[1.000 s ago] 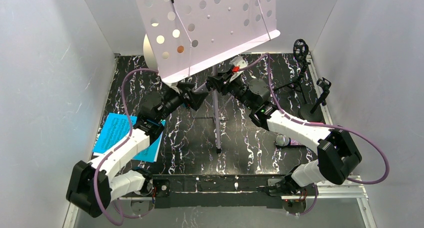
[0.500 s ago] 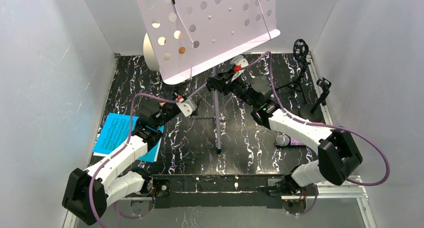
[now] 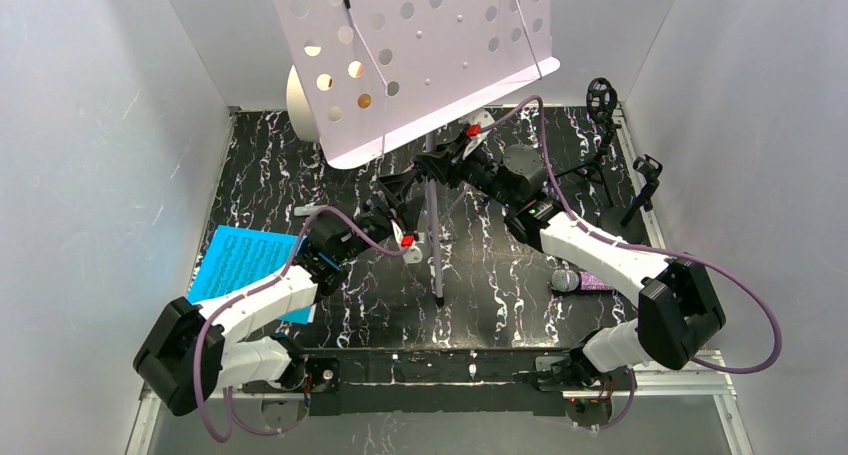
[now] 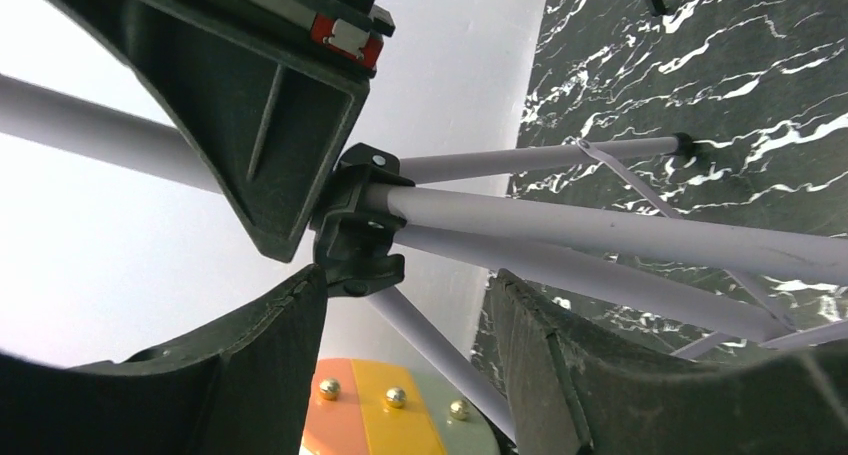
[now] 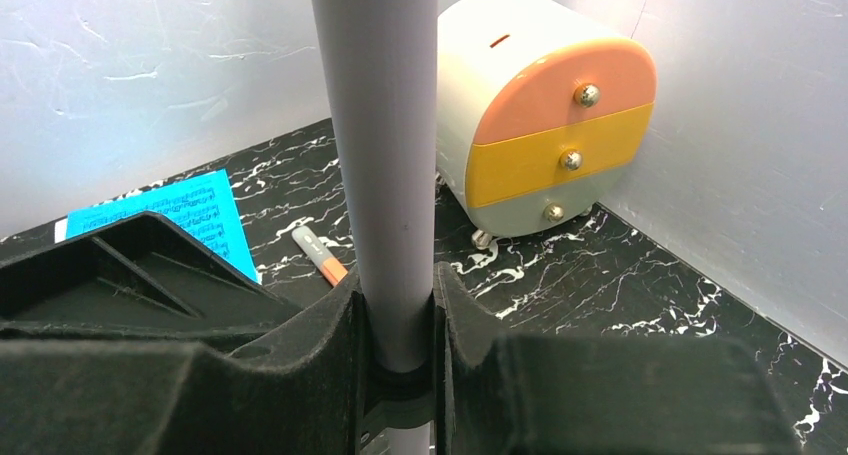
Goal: Pack up the instrument practice props
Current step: Unscrew the knob on the music stand.
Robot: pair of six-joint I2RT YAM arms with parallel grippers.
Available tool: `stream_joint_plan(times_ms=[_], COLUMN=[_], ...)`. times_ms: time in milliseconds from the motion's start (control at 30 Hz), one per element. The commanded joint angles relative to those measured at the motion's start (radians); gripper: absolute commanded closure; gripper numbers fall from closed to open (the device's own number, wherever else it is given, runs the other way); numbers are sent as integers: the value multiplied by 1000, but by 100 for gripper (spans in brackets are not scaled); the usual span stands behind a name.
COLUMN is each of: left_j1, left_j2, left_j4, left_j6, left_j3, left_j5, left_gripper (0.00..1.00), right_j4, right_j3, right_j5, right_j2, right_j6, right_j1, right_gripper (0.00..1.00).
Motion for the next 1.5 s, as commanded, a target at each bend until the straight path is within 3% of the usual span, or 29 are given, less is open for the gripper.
stream_joint_plan(times_ms=[0,133,433,967,1200,1367,1467], left_j1=[-3,-3,-3,-3,-3,-3,-3], left_j2=[29,44,59,50,60,60,55], left_j4=[70,70,70,83,82,78,58], left_j6=[70,84,109,49,-2,-12,-95], left_j3=[46,70,68,79,82,60,68], left_j5=[-16,-39,-106,2,-43,-93,-121], left_gripper=[43,51,55,57,73,76,84], right_j4=[-105,-123,-137,-168,-177,-179,-179], right_j3=[51,53,65,91,94,92,92], right_j5=[-2,-25,-49,-72,-79,-78,-82], right_j2=[-3,-6,3,35,31,25,25], right_j6=[31,30,30,26,24,20,20], right_j1=[-14,-14,-14,-14,-14,-14,-14], right_gripper=[99,99,99,99,99,99,99])
